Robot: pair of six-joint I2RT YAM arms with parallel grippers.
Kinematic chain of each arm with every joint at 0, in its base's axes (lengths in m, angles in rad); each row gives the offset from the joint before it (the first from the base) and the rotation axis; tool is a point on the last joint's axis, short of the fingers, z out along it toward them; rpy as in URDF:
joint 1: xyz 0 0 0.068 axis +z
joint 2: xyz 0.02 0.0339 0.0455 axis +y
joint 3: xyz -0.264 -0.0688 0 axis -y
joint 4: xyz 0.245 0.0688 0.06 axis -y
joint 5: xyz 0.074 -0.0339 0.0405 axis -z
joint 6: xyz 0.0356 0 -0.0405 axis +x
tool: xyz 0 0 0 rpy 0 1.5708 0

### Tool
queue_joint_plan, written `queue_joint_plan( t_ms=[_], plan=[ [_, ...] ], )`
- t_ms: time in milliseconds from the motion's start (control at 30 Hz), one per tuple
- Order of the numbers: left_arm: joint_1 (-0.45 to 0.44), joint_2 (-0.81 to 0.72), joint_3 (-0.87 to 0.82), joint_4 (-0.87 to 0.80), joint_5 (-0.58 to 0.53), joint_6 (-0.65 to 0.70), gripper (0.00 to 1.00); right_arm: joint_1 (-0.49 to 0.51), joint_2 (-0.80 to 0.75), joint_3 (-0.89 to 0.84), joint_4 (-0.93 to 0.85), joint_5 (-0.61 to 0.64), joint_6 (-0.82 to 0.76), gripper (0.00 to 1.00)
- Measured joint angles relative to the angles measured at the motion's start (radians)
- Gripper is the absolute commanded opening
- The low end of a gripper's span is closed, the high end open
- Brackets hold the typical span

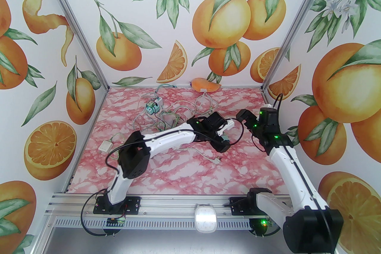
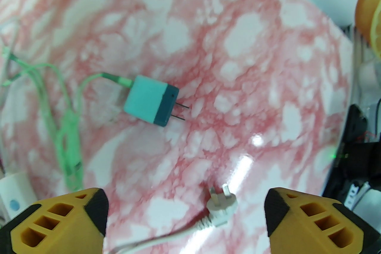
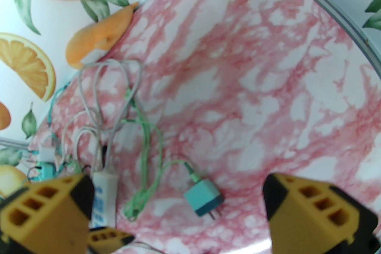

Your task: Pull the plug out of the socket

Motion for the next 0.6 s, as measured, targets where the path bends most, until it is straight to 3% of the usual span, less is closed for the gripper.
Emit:
queue_joint_plan(
  t_ms=[133, 233, 367, 600],
  plan=[
    [0.06, -0.12, -0.155, 0.082, -0.055, -0.02, 1.0, 0.068, 0.021, 0.002, 0.013, 0.009, -0.005, 1.0],
    [0.176, -0.245, -0.298, 0.079, -0.094, -0.039, 1.0, 0.163, 0.072, 0.009, 0.032, 0.007, -0.013, 1.0],
    [0.321, -0.341, -0.36, 0.113, -0.139, -0.061, 1.0, 0.222, 0.137, 0.03, 0.047, 0.006, -0.016, 1.0],
    [0.44, -0.452, -0.478, 0.147, -0.14, -0.096, 1.0, 0.343, 0.242, 0.113, 0.074, 0.008, -0.037, 1.0]
  ],
)
